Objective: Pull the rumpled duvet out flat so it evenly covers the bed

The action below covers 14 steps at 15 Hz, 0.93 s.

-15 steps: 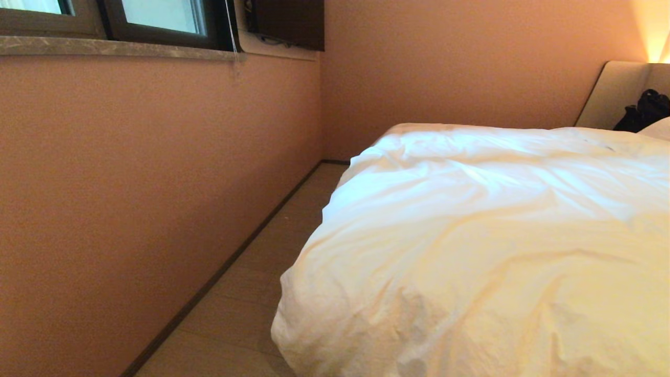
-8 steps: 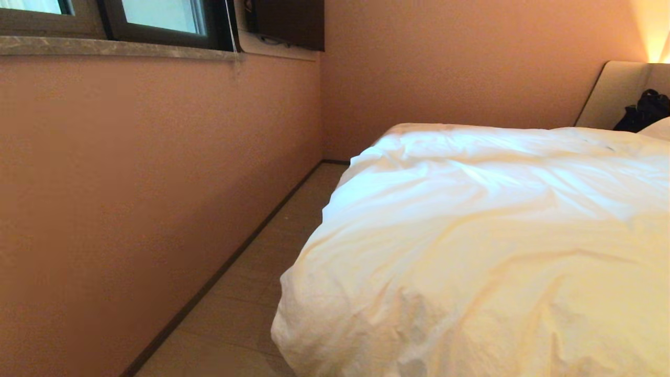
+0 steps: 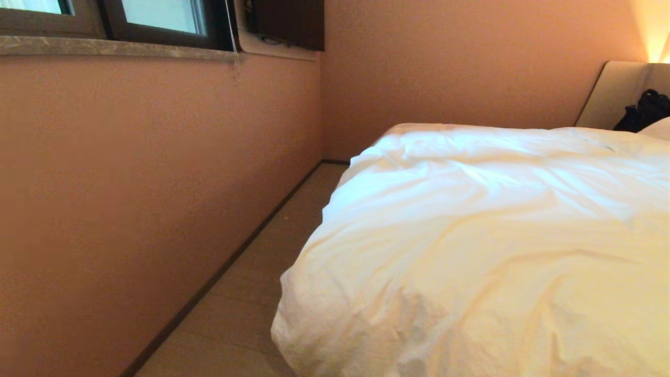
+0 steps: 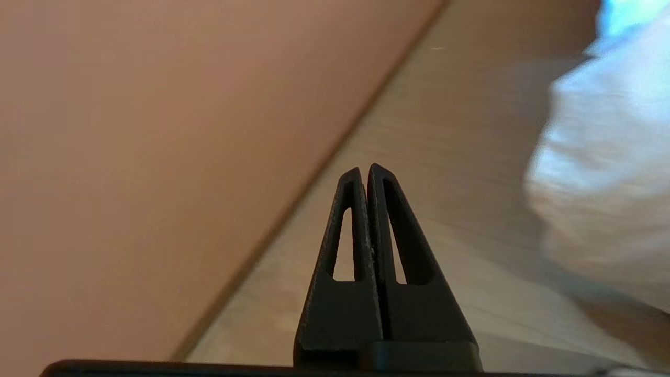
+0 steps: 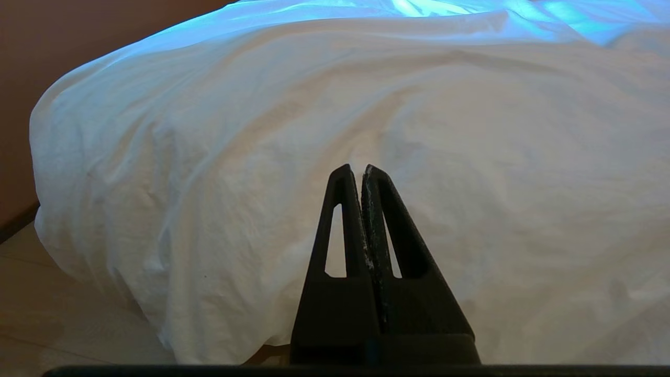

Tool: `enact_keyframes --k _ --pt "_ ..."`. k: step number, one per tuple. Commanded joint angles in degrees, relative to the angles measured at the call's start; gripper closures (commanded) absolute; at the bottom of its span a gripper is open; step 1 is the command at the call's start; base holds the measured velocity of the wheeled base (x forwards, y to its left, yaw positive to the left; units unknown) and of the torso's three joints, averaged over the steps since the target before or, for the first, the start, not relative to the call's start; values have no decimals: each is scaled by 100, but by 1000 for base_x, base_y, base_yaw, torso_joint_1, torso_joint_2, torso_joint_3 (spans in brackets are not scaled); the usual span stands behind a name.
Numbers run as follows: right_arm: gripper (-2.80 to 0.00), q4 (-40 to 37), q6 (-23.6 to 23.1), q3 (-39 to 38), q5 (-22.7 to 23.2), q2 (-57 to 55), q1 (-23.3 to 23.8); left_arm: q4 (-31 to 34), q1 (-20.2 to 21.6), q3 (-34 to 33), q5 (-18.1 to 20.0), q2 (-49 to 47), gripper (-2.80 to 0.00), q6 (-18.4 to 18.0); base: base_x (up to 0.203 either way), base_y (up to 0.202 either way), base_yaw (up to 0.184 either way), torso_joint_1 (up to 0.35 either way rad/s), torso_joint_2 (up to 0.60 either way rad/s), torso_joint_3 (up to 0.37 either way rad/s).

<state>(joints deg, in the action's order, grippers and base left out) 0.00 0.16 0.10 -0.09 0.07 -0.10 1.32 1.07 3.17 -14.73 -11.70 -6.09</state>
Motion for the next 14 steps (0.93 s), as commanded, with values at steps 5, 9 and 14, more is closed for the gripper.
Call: enact_keyframes --k 5,9,14 --pt "0 0 2 -1 1 -7 -8 70 7 96 -448 -16 0 -102 0 0 0 0 0 0" --pt "0 0 2 -1 1 -7 1 27 -2 87 -672 -7 0 -94 0 0 0 0 0 0" --pt "0 0 2 -1 1 -7 1 -20 -2 61 -639 -16 0 -109 0 0 0 0 0 0"
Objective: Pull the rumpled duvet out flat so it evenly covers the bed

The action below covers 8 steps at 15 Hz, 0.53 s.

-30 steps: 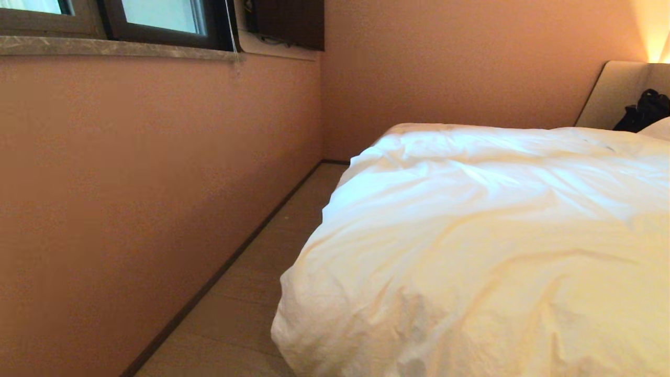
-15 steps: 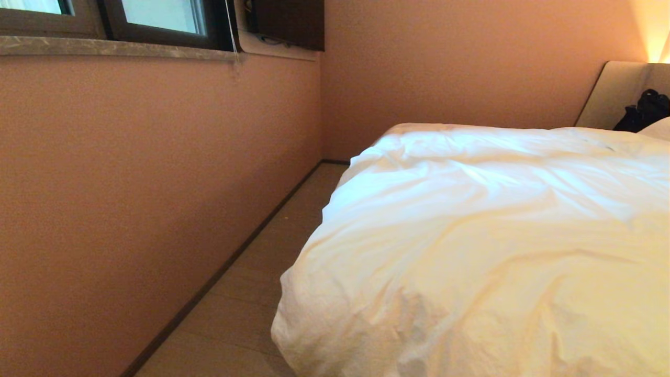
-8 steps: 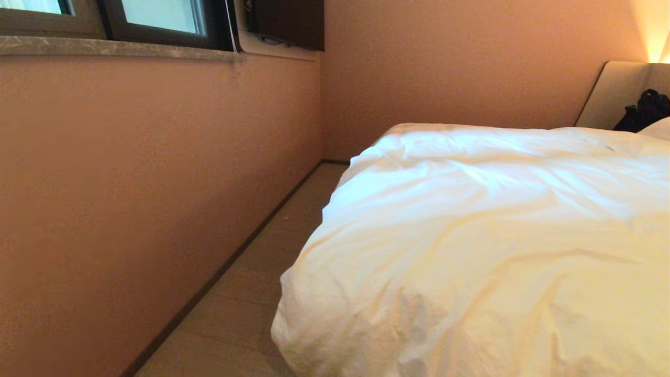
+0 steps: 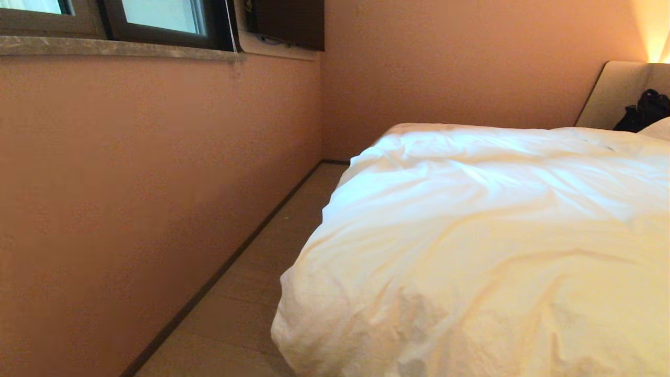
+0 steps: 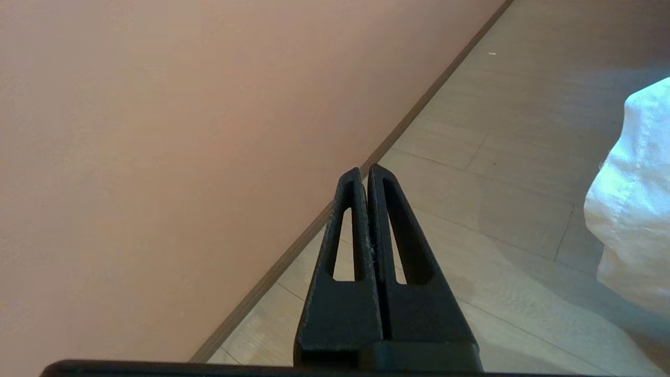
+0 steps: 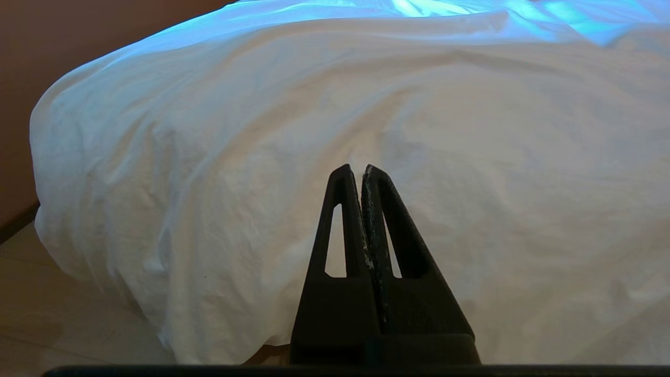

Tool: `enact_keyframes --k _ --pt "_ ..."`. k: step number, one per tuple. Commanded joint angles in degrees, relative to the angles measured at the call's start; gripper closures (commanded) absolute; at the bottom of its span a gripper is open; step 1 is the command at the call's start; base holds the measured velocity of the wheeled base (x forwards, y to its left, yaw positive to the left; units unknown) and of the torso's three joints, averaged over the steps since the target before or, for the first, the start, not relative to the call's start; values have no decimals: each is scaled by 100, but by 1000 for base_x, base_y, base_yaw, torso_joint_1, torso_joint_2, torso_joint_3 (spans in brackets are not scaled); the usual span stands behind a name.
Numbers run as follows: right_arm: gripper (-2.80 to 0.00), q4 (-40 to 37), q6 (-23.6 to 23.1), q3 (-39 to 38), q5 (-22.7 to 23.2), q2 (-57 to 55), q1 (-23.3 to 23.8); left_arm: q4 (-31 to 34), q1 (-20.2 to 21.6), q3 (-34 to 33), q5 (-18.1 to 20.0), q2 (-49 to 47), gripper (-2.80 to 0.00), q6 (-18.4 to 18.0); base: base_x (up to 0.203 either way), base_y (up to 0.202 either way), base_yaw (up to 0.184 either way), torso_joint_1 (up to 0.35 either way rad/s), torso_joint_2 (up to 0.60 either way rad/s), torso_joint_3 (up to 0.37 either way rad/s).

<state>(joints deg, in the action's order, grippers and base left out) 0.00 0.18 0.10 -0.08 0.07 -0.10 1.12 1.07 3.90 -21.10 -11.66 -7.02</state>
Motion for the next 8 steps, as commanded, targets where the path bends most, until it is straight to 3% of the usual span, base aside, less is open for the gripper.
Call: enact_keyframes --k 1,4,6,8 --pt "0 0 -1 -1 -1 -7 -8 2 -2 -12 -7 -21 0 -37 0 0 0 0 0 0" --pt "0 0 -1 -1 -1 -7 1 87 5 183 -88 -21 0 -121 0 0 0 0 0 0" --pt "0 0 -1 -1 -1 -7 -2 91 2 239 -414 -22 0 -347 0 0 0 0 0 0" --pt "0 0 -1 -1 -1 -7 -7 -2 -2 177 -509 -21 0 -507 0 0 0 0 0 0"
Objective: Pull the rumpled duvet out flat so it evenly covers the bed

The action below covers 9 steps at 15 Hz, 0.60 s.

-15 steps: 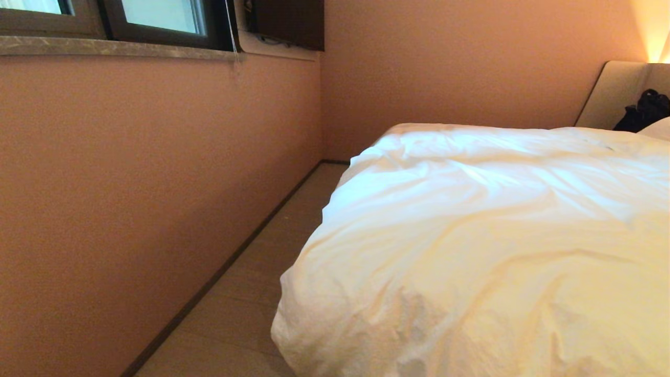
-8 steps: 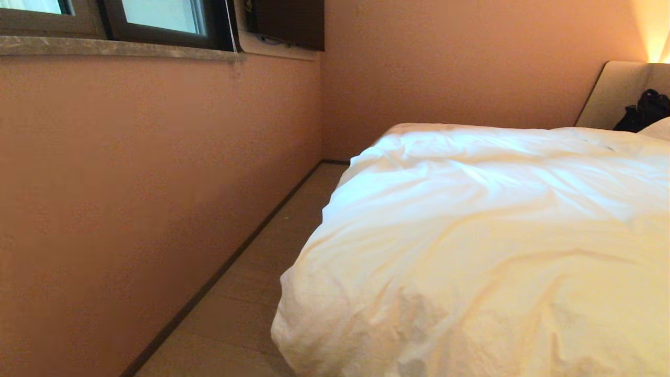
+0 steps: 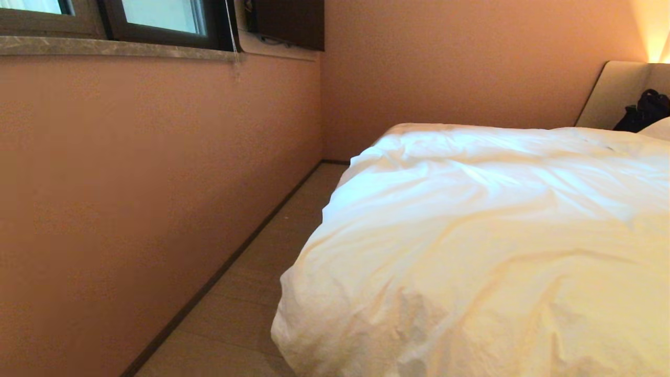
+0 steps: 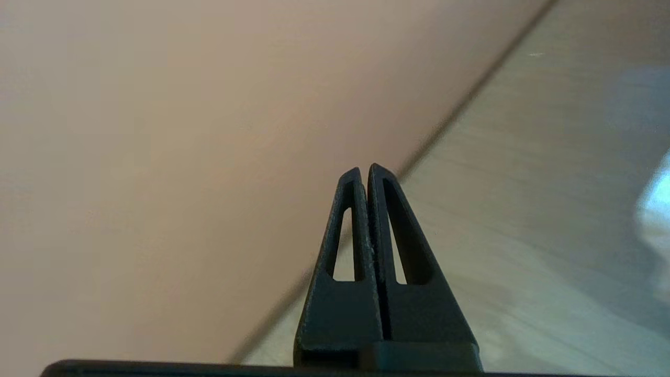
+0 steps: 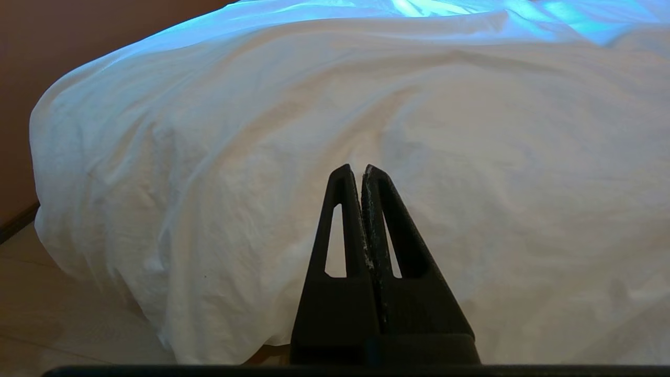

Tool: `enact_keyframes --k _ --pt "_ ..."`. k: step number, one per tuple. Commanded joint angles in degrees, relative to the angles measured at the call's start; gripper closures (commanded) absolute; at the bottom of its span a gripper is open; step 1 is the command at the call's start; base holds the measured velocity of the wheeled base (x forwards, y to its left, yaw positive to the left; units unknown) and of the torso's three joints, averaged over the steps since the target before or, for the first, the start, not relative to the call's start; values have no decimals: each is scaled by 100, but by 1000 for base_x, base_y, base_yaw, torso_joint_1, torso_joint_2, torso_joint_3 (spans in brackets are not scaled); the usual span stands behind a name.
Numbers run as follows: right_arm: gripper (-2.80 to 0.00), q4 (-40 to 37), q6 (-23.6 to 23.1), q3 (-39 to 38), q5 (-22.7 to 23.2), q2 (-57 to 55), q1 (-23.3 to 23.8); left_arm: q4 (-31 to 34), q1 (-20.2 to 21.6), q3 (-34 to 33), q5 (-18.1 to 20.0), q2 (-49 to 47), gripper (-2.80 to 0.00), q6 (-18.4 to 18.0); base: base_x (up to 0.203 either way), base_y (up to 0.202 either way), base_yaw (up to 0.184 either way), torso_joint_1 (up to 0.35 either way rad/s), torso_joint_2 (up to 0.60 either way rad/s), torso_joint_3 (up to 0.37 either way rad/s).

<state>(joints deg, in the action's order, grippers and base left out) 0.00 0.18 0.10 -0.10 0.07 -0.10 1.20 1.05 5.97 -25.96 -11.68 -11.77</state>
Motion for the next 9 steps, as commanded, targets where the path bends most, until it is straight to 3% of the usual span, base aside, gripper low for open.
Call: enact_keyframes --k 1,3,6,9 --pt "0 0 -1 -1 1 -7 0 -15 2 -83 11 -19 0 -8 0 0 0 0 0 0" --pt "0 0 -1 -1 1 -7 0 -11 -4 -207 345 108 0 22 0 0 0 0 0 0" --pt "0 0 -1 -1 1 -7 1 53 -16 -258 1578 404 0 41 0 0 0 0 0 0" --pt "0 0 -1 -1 1 -7 -6 59 -18 -260 2236 626 0 95 0 0 0 0 0 0"
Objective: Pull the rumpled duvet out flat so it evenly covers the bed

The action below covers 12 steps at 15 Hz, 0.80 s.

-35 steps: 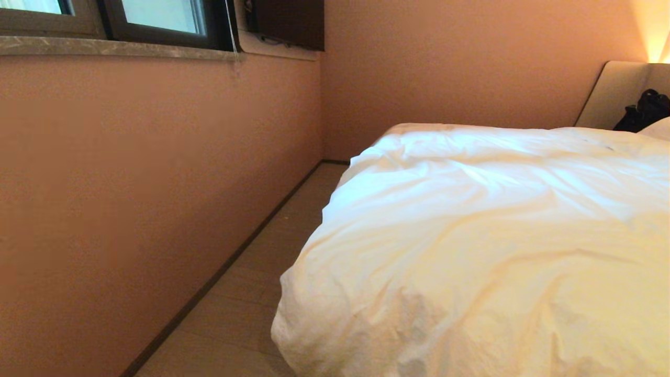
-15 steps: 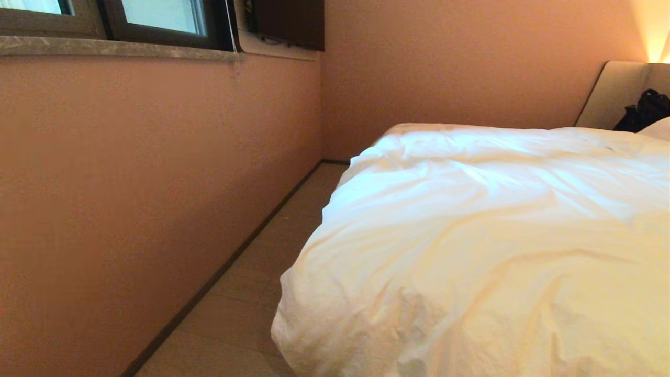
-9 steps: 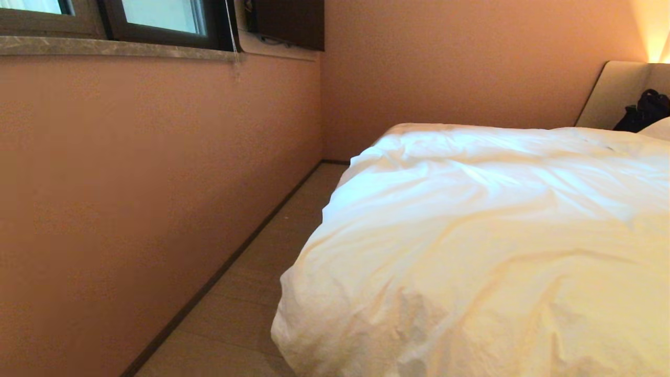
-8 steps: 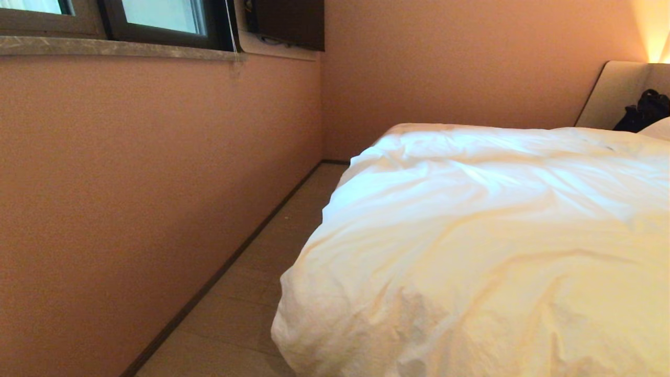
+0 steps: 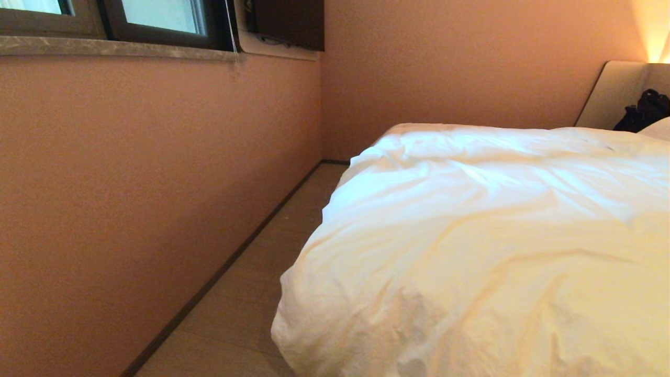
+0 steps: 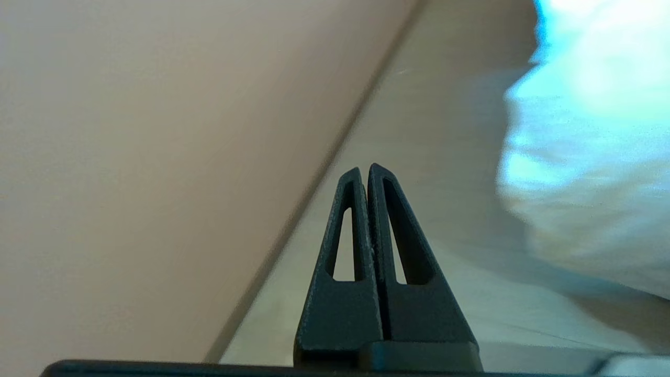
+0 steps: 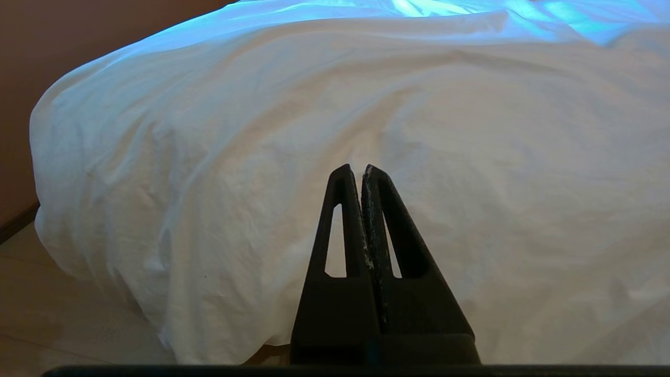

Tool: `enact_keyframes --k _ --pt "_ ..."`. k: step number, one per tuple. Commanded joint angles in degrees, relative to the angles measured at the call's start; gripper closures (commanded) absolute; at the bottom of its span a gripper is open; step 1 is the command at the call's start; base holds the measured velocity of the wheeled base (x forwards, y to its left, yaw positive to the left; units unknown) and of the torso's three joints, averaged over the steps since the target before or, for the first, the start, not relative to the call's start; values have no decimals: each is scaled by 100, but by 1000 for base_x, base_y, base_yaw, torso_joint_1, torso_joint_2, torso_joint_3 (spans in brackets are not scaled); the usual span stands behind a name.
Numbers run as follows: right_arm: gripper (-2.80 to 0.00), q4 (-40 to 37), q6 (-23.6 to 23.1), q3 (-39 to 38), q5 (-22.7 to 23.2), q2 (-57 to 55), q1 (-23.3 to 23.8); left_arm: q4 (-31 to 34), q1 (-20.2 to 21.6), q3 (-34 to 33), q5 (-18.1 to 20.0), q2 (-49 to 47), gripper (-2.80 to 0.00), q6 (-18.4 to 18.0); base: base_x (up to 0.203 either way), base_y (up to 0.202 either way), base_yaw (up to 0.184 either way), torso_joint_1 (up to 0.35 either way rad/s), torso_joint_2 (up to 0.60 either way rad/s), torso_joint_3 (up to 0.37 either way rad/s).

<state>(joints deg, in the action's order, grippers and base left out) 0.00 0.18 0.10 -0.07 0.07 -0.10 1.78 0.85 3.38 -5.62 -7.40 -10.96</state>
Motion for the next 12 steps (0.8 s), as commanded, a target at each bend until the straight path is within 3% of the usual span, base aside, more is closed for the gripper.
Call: enact_keyframes --k 1,5,12 --pt "0 0 0 -1 -1 -7 -8 -1 2 4 393 297 0 55 0 0 0 0 0 0" --pt "0 0 0 -1 -1 -7 -1 23 2 -77 914 738 0 128 0 0 0 0 0 0" --pt "0 0 0 -1 -1 -7 -7 -53 -3 -243 888 731 0 131 0 0 0 0 0 0"
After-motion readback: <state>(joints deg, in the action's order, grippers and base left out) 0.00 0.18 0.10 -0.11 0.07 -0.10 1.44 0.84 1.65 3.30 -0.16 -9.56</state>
